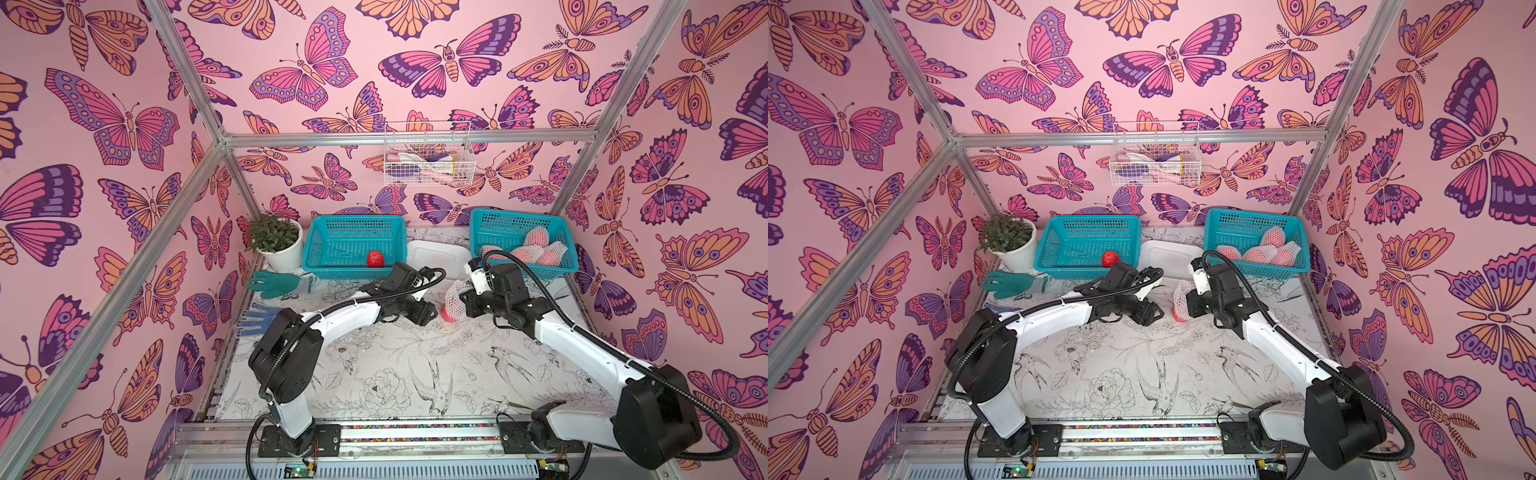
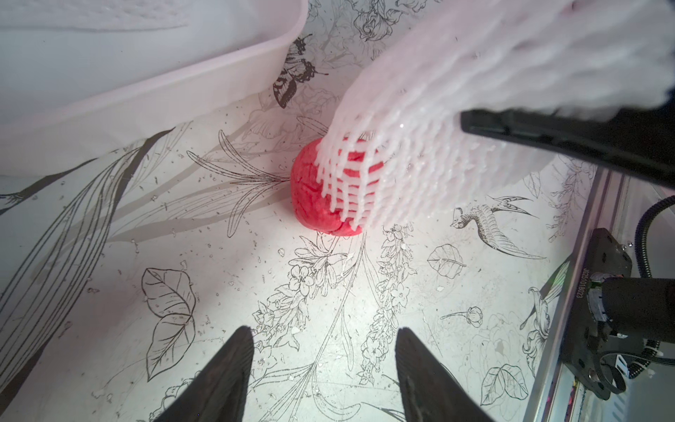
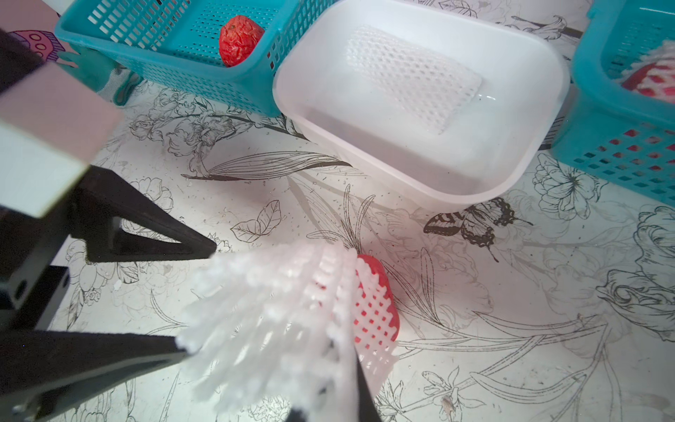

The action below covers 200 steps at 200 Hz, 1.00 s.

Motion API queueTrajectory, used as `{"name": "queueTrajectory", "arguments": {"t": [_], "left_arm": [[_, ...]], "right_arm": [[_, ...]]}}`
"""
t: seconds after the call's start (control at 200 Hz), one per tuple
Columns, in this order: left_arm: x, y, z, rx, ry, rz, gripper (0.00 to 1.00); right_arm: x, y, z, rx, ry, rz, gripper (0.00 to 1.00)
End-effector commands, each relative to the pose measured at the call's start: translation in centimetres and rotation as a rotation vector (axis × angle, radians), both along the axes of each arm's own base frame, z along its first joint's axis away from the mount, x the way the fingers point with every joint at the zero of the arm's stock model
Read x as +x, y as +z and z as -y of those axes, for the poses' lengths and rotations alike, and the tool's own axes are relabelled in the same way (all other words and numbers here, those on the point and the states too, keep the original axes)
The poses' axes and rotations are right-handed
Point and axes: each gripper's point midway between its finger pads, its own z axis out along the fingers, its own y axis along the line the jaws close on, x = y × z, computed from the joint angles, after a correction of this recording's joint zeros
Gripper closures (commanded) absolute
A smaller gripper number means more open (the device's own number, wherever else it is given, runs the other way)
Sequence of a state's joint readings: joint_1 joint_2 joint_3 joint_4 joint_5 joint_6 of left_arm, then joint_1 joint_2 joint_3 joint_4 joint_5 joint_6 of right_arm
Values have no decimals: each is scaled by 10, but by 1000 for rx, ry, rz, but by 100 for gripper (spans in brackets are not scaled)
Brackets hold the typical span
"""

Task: Remove foam nets from apples
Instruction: Remove the foam net from the apple.

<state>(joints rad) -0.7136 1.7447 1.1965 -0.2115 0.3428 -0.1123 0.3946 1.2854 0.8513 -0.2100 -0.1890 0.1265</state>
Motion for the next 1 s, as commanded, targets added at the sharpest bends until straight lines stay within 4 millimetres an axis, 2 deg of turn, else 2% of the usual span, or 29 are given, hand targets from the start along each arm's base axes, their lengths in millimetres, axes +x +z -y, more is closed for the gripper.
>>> {"name": "queueTrajectory", "arguments": {"t": [0.0, 0.175, 0.376, 0.852, 0.997], "left_arm": [[-3, 6, -7, 4, -1, 19, 35], [-3, 5, -8, 5, -1, 16, 35], [-3, 4, -8, 6, -1, 14, 35], [-1, 3, -9, 7, 9, 11, 35], [-1, 2, -10, 7, 9, 10, 35]], "right_arm": [[1, 14, -1, 9, 14, 20, 100], [1, 12, -1, 4, 15, 12, 100], [2, 24, -3, 22, 15, 33, 100], [-2, 38, -4, 55, 14, 56, 100], [0, 34, -6, 55, 20, 39, 100]]}}
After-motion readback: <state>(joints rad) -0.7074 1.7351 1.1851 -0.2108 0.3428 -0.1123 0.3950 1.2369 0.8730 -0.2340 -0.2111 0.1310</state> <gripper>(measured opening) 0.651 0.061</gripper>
